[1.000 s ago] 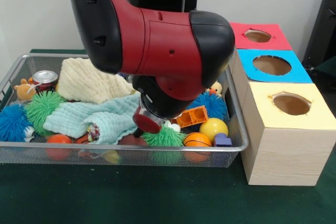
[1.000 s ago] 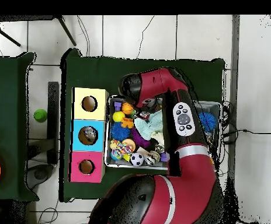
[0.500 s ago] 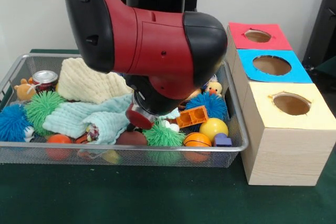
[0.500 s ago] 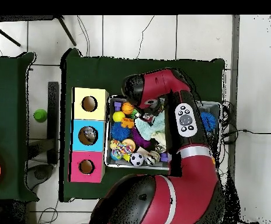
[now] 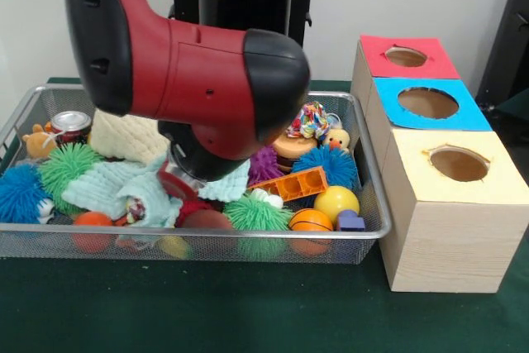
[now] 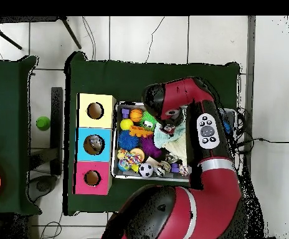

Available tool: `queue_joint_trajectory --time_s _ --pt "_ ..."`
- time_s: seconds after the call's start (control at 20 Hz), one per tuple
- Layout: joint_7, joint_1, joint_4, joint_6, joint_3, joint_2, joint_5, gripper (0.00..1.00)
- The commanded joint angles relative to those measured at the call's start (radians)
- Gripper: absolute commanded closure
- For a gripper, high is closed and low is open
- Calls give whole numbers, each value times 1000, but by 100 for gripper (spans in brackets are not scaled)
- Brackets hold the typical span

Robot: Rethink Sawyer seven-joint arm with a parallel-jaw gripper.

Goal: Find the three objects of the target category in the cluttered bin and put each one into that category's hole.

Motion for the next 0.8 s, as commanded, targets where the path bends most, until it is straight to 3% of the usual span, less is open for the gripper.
queue_joint_trajectory --time_s 0.05,0.7,0.8 --pt "-344 -32 65 68 -29 24 -76 100" --pt "-339 -31 54 80 -23 25 -42 100" --pt "-311 -47 71 58 -7 10 -7 100"
